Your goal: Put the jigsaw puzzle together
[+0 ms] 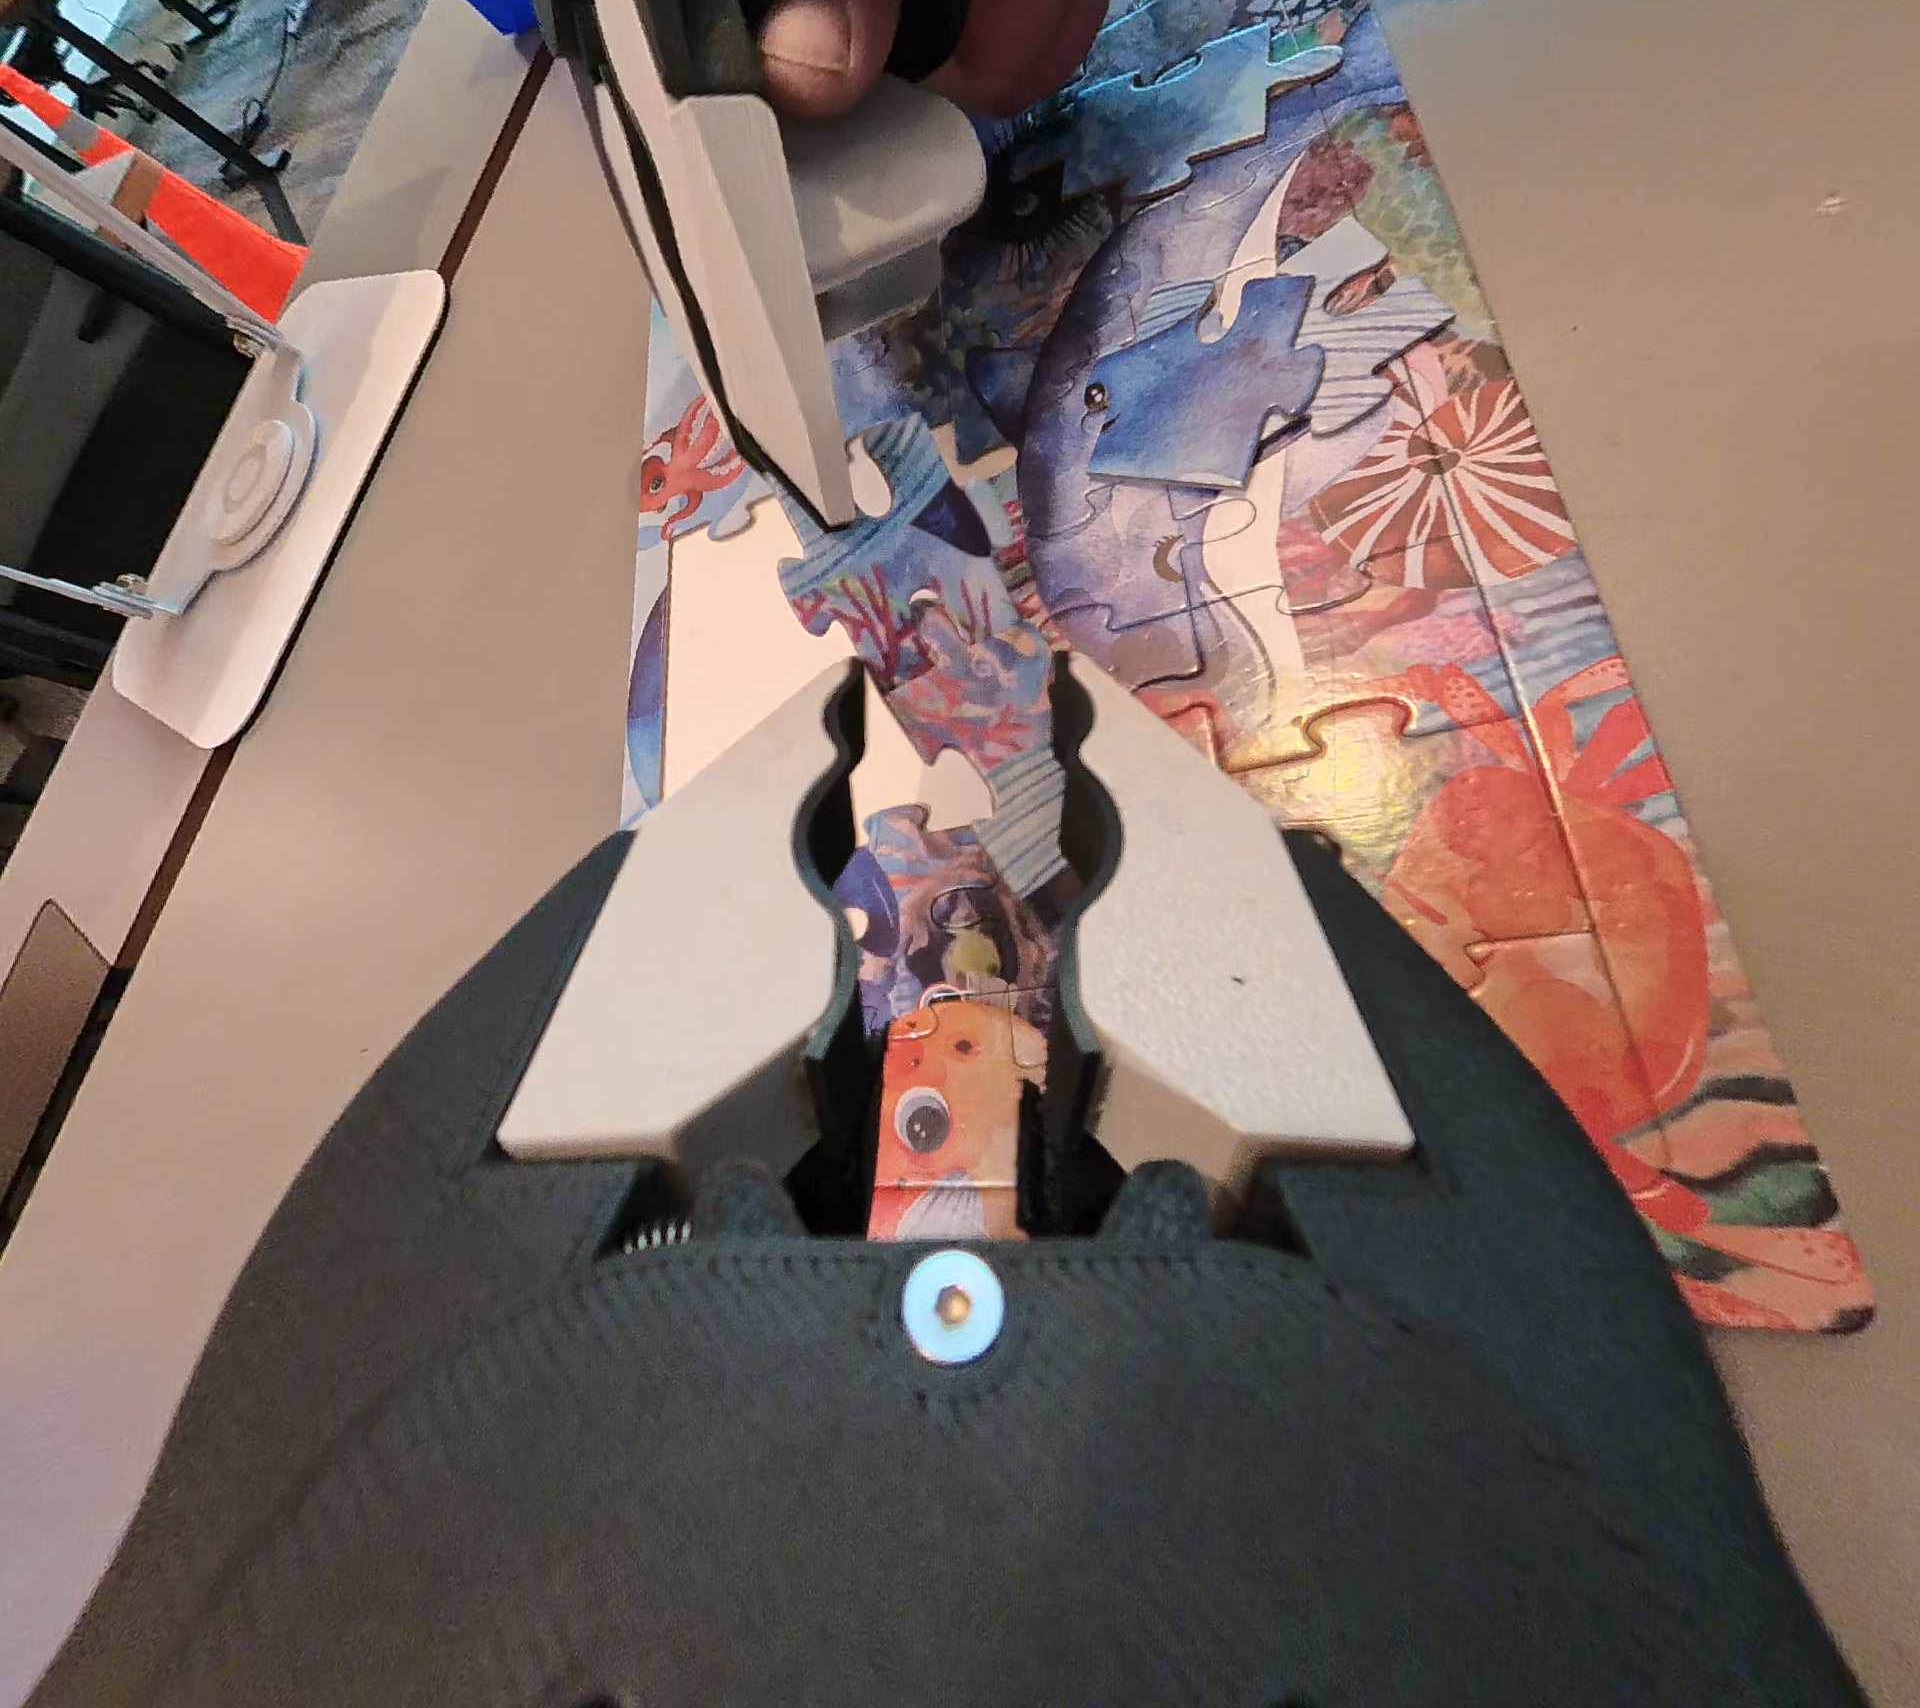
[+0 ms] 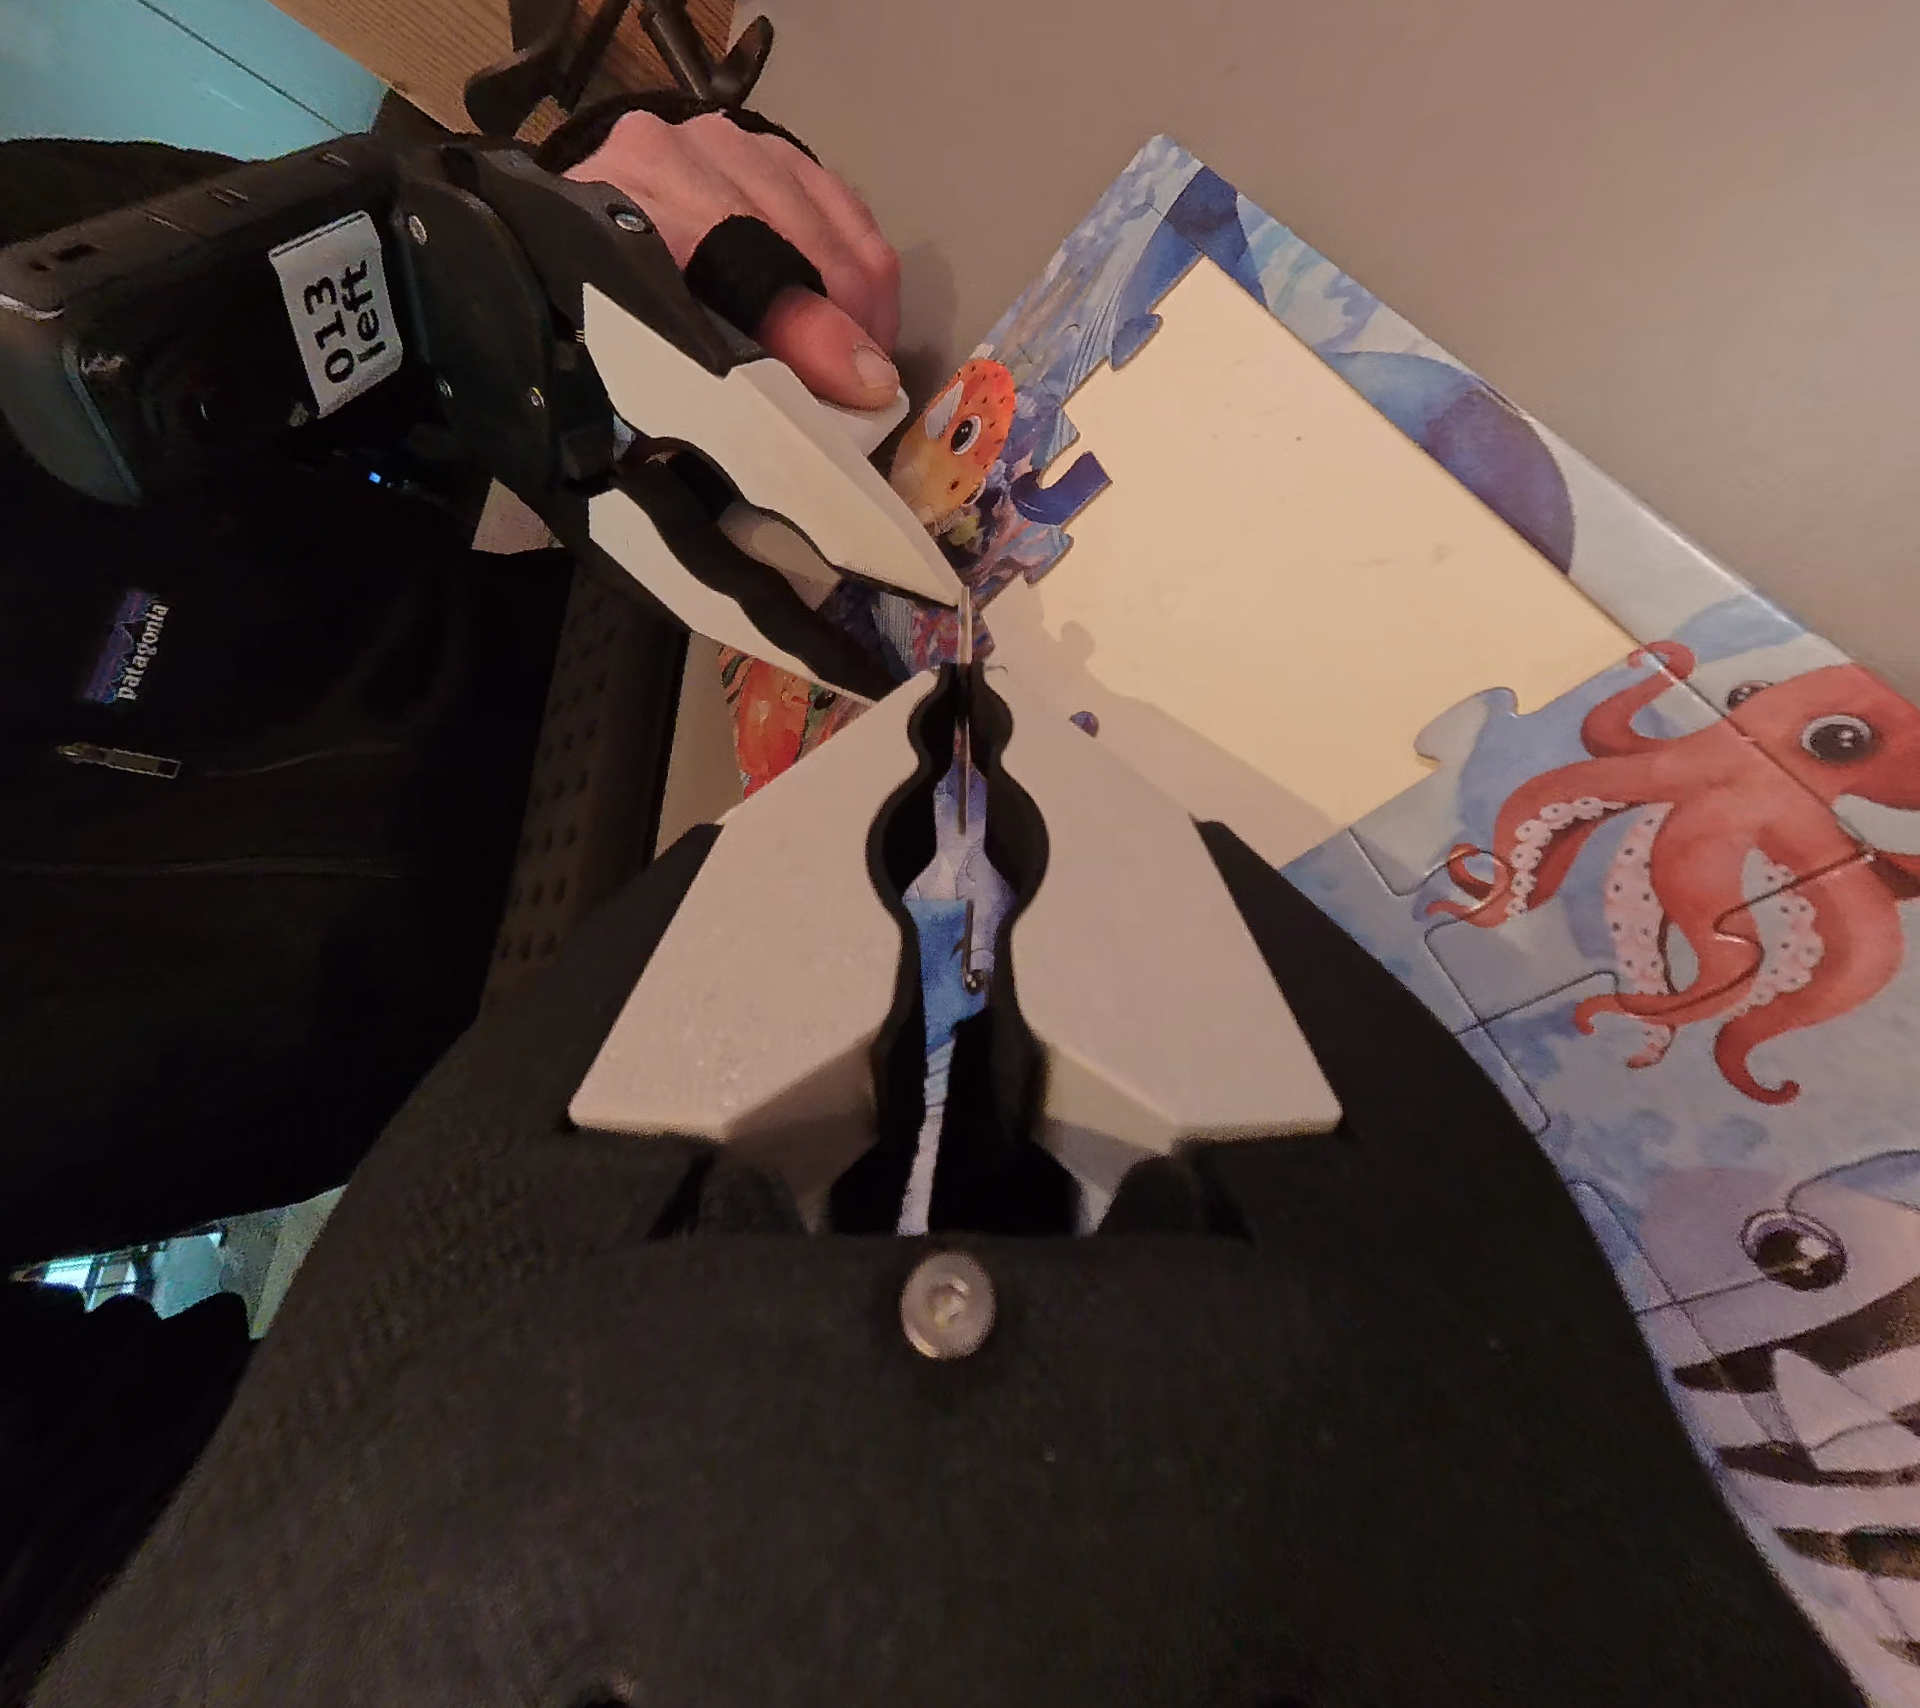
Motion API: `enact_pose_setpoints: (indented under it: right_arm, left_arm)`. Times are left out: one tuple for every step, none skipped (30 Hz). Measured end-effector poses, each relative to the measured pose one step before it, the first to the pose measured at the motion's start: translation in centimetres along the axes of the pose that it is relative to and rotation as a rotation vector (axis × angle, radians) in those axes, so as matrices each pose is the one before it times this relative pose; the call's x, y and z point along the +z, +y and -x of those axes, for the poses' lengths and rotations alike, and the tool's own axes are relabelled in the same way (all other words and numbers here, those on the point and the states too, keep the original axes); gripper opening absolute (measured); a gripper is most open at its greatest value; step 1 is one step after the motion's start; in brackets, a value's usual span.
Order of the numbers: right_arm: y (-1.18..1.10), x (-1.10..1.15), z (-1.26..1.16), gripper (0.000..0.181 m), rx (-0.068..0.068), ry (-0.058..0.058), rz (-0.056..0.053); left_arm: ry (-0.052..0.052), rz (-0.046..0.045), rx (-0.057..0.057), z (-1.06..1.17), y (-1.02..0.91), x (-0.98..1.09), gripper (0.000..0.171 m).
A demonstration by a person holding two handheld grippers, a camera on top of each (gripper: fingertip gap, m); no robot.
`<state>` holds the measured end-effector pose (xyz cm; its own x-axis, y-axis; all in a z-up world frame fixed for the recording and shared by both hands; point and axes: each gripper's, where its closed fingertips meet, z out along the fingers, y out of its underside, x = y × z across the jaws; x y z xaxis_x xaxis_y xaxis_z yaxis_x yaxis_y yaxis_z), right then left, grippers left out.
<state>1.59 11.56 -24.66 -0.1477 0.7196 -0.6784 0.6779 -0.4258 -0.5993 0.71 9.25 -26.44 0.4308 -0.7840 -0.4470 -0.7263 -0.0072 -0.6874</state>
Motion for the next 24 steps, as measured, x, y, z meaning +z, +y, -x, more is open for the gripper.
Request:
enact_pose_setpoints:
  right_arm:
    - [-0.043, -0.011, 0.26, 0.0, -0.0125, -0.0038, 0.0036]
    - [-0.19, -0.046, 0.319, 0.0, -0.0151, -0.0043, -0.0054]
    - [-0.219, -0.085, 0.19, 0.0, -0.0131, 0.0052, -0.0045]
    - [-0.067, -0.088, 0.112, 0.0, -0.0134, 0.014, 0.0069]
    - [0.0, -0.061, 0.26, 0.0, -0.0191, 0.0069, 0.0105]
    - [-0.102, -0.072, 0.337, 0.0, -0.0224, 0.0032, 0.003]
    - [-0.071, -0.034, 0.287, 0.0, -0.0225, 0.007, 0.0066]
    - [0.115, 0.042, 0.297, 0.0, -0.0272, 0.0091, 0.0206]
    - [0.061, 0.067, 0.241, 0.0, -0.0306, 0.0139, 0.018]
    - [-0.195, 0.041, 0.252, 0.0, -0.0231, 0.009, 0.003]
    - [-0.184, 0.062, 0.312, 0.0, -0.0135, -0.0003, 0.0041]
    - [-0.072, 0.122, 0.25, 0.0, -0.0161, 0.0032, 0.0104]
    - [-0.042, 0.134, 0.223, 0.0, -0.0175, 0.0037, 0.01]
    - [-0.098, 0.125, 0.283, 0.0, -0.0147, -0.0037, 0.004]
    - [-0.124, 0.102, 0.263, 0.0, -0.0123, -0.0055, 0.0009]
    - [-0.143, 0.011, 0.06, 0.0, -0.0084, 0.0043, -0.0016]
    - [-0.162, -0.05, 0.086, 0.0, -0.0022, -0.0012, -0.0065]
    - [-0.172, -0.065, 0.145, 0.0, -0.0024, -0.007, -0.0087]
    - [-0.041, -0.05, 0.02, 0.0, -0.0045, 0.0004, -0.0033]
    - [-0.133, -0.077, -0.179, 0.0, 0.0028, 0.0088, -0.0106]
    - [-0.421, -0.185, -0.372, 0.002, 0.0128, 0.014, -0.0278]
    - [-0.569, -0.316, -0.529, 0.009, 0.0243, 0.0175, -0.035]
    - [-0.539, -0.391, -0.678, 0.019, 0.0304, 0.0226, -0.0356]
    - [-0.471, -0.478, -0.676, 0.025, 0.026, 0.0232, -0.0382]
  left_arm:
    - [0.0023, -0.00842, -0.0048, 0.017, -0.189, -0.159, 0.039]
    - [0.0059, -0.01283, -0.0047, 0.005, -0.237, -0.242, 0.043]
    - [0.005, -0.01288, -0.0115, 0.103, -0.229, -0.316, 0.045]
    - [0.0012, -0.02044, -0.0231, 0.279, -0.312, -0.384, 0.044]
    - [0.0075, -0.01907, -0.0346, 0.316, -0.282, -0.399, 0.044]
    - [0.015, -0.01477, -0.0452, 0.31, -0.211, -0.339, 0.045]
    - [0.0262, -0.0158, -0.0506, 0.187, -0.202, -0.279, 0.044]
    - [0.0473, -0.00796, -0.0534, -0.122, -0.074, -0.175, 0.04]
    - [0.0437, -0.00718, -0.0499, -0.117, -0.09, -0.084, 0.038]
    - [0.0165, -0.02831, -0.0393, 0.186, -0.414, -0.142, 0.034]
    - [0.0277, -0.02182, -0.0392, -0.027, -0.397, -0.091, 0.028]
    - [0.0417, -0.00348, -0.0356, -0.291, -0.151, 0.043, 0.025]
    - [0.0376, 0.0054, -0.0275, -0.3, 0.019, 0.142, 0.023]
    - [0.0171, 0.00613, -0.0145, -0.065, 0.094, 0.18, 0.02]
    - [0.018, 0.02129, -0.0025, -0.133, 0.351, 0.199, 0.015]
    - [0.0188, 0.01781, 0.0014, -0.204, 0.322, 0.17, 0.011]
    - [0.0072, -0.005, -0.0044, -0.061, 0.014, 0.097, 0.005]
    - [0.0157, -0.01276, -0.019, -0.133, -0.091, 0.055, 0.003]
    - [0.01, -0.01177, -0.0275, 0.035, -0.06, 0.035, 0.002]
    - [0.0016, -0.02135, -0.0262, 0.215, -0.184, -0.053, 0.001]
    - [-0.0005, -0.02874, -0.0321, 0.315, -0.325, -0.13, 0.0]
    - [-0.0004, -0.02652, -0.0323, 0.358, -0.332, -0.186, 0.0]
    - [-0.006, -0.03102, -0.0253, 0.451, -0.434, -0.254, 0.0]
    - [-0.0008, -0.02927, -0.0272, 0.367, -0.438, -0.262, 0.0]
